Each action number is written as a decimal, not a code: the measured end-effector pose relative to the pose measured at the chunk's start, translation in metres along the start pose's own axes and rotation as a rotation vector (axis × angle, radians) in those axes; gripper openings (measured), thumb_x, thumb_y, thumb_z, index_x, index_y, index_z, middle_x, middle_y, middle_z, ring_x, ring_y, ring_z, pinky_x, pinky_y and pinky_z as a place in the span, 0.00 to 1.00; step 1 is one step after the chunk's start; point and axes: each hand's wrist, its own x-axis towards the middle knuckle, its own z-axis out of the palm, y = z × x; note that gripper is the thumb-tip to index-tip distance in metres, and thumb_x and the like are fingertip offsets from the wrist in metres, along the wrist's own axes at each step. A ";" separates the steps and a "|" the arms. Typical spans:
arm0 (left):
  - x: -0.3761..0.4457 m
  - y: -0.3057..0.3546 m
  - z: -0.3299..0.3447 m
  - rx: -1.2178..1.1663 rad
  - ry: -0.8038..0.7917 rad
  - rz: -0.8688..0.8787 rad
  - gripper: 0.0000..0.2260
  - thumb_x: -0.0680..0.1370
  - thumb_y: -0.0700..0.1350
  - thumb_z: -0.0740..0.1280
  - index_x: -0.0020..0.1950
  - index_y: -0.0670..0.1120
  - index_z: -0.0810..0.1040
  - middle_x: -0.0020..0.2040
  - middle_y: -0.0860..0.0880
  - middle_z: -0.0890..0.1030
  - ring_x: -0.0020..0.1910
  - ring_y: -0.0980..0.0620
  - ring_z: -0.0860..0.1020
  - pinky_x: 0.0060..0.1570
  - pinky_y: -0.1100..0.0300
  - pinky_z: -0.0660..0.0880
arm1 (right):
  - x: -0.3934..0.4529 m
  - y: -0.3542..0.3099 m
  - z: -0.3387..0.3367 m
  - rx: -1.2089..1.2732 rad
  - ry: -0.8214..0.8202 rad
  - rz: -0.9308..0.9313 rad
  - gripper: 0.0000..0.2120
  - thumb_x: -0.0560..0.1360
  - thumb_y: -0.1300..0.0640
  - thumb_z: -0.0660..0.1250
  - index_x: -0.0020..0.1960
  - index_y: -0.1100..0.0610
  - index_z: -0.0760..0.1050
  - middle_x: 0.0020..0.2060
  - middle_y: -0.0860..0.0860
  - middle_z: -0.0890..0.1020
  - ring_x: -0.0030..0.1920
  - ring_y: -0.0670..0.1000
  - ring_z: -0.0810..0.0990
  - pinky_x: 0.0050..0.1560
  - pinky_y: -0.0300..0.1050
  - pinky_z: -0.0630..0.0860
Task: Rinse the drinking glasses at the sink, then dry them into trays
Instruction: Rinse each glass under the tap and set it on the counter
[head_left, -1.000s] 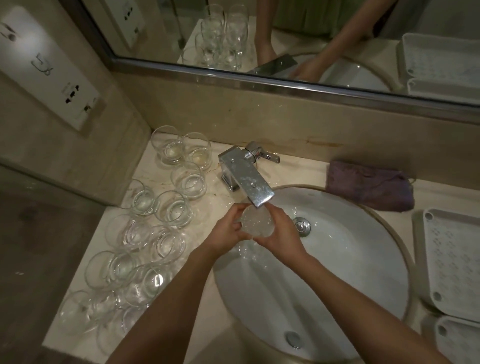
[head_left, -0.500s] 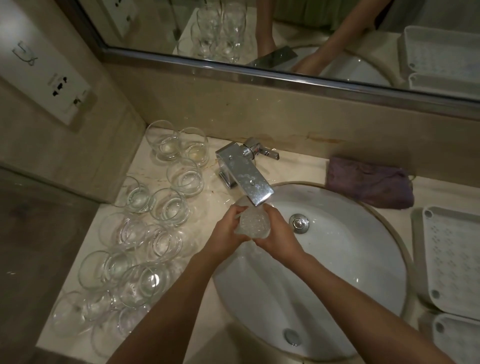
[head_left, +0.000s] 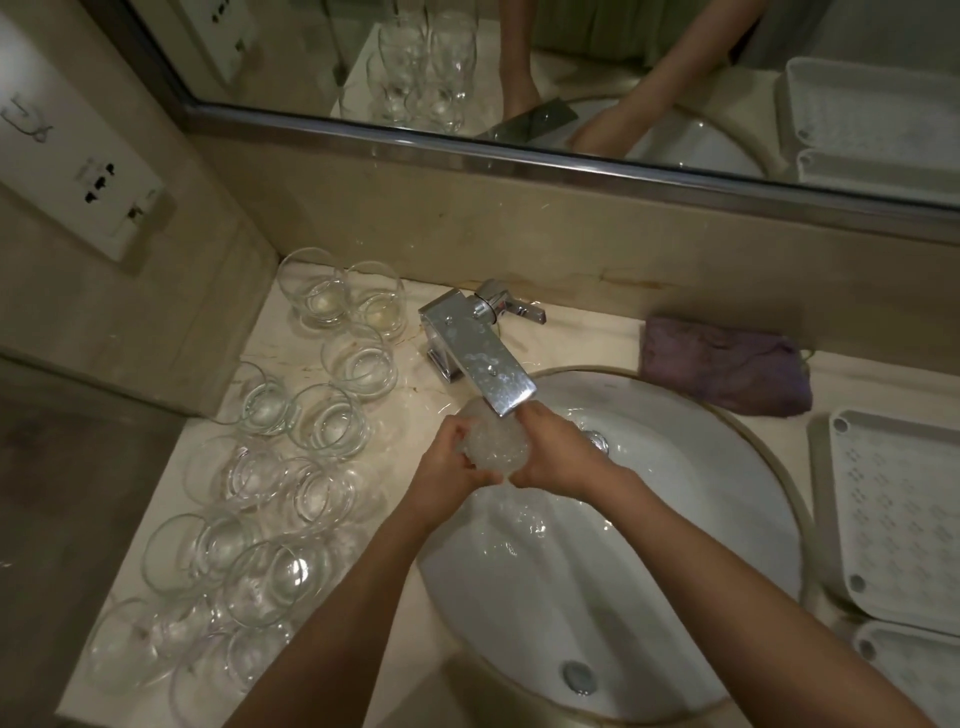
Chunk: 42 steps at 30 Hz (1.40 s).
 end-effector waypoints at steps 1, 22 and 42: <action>-0.002 0.001 0.004 -0.042 -0.001 0.021 0.25 0.61 0.33 0.74 0.53 0.49 0.71 0.55 0.46 0.77 0.48 0.50 0.80 0.47 0.59 0.77 | -0.002 0.001 0.001 0.023 0.023 0.012 0.40 0.65 0.60 0.76 0.72 0.55 0.61 0.62 0.54 0.71 0.57 0.55 0.75 0.53 0.46 0.74; 0.008 0.000 0.009 -0.107 -0.068 -0.051 0.25 0.66 0.50 0.74 0.60 0.53 0.72 0.61 0.46 0.76 0.57 0.45 0.79 0.46 0.55 0.79 | -0.015 0.023 0.024 1.241 0.013 0.435 0.23 0.71 0.48 0.71 0.59 0.63 0.75 0.48 0.57 0.83 0.46 0.56 0.85 0.50 0.49 0.81; 0.002 0.012 0.005 -0.270 -0.089 -0.222 0.19 0.77 0.45 0.68 0.65 0.45 0.68 0.35 0.47 0.75 0.30 0.50 0.73 0.30 0.60 0.73 | -0.010 0.025 0.012 0.924 -0.023 0.318 0.31 0.72 0.53 0.74 0.70 0.53 0.65 0.52 0.57 0.75 0.37 0.51 0.78 0.39 0.43 0.78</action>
